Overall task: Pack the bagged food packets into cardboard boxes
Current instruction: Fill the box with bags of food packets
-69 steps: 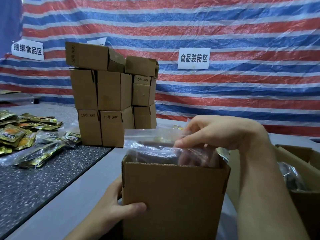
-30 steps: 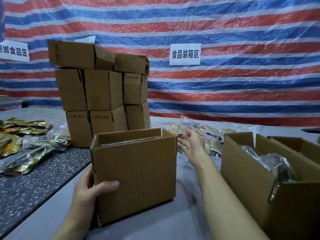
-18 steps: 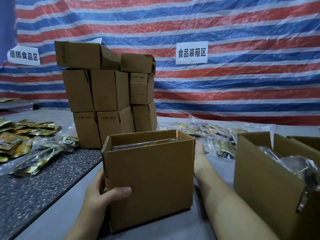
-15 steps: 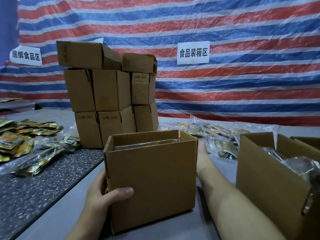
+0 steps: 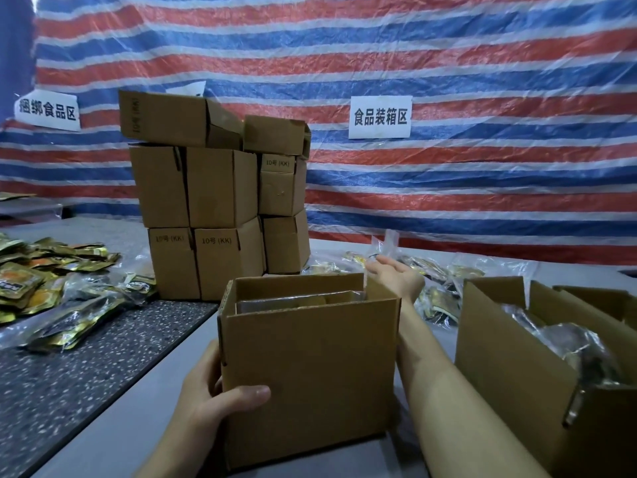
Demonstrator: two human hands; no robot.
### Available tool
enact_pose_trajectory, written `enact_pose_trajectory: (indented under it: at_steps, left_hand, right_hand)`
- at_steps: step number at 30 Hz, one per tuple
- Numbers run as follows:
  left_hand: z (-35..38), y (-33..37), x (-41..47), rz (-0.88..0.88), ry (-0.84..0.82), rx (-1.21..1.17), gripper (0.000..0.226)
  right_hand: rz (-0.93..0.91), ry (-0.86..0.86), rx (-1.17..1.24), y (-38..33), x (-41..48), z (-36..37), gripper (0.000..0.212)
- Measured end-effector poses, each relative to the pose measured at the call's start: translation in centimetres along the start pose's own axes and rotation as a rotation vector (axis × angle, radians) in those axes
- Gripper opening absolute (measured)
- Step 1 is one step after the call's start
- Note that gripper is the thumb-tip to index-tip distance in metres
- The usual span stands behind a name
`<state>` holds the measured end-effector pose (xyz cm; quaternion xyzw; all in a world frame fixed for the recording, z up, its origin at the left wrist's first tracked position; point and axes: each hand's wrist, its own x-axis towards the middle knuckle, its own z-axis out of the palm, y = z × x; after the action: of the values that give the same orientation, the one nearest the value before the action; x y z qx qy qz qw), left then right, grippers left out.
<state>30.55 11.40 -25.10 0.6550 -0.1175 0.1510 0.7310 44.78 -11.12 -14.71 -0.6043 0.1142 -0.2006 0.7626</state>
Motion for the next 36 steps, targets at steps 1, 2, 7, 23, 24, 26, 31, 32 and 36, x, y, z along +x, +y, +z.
enact_pose_trajectory:
  at_steps: [1,2,7,23,24,26,31,32,36]
  left_hand:
    - [0.0,0.0,0.0,-0.005,-0.009,0.001,0.087]
    - [0.1,0.1,0.0,-0.011,-0.017,0.002,0.087]
    - [0.1,0.2,-0.1,-0.025,-0.043,0.026,0.089]
    - [0.9,1.1,-1.3,-0.042,-0.236,0.08,0.09]
    - [1.0,1.2,-1.3,-0.044,-0.24,0.08,0.089]
    - [1.2,1.4,-1.4,-0.045,-0.238,0.076,0.087]
    - [1.4,1.7,-1.7,-0.05,-0.249,0.079,0.084]
    - [1.5,1.6,-1.7,-0.057,-0.251,0.074,0.084]
    - [1.6,1.6,-1.9,-0.056,-0.228,0.085,0.086]
  right_hand:
    - [-0.002,-0.002,-0.035,-0.2,-0.5,-0.4,0.022]
    - [-0.003,0.003,-0.063,-0.1,-0.5,-0.6,0.026]
    - [-0.056,-0.036,-0.307,-0.7,-1.7,-2.7,0.035]
    - [-0.049,-0.329,-0.793,-4.5,-2.1,-5.6,0.033]
    - [-0.047,-0.322,-0.822,-4.7,-2.1,-5.6,0.026]
    - [-0.035,-0.307,-0.834,-4.9,-1.9,-5.8,0.024]
    - [-0.044,-0.212,-0.595,-6.2,-2.2,-5.9,0.008]
    - [-0.056,-0.193,-0.466,-6.6,-2.4,-5.8,0.007]
    - [-0.223,-0.081,-0.142,-8.3,-3.4,-5.5,0.016]
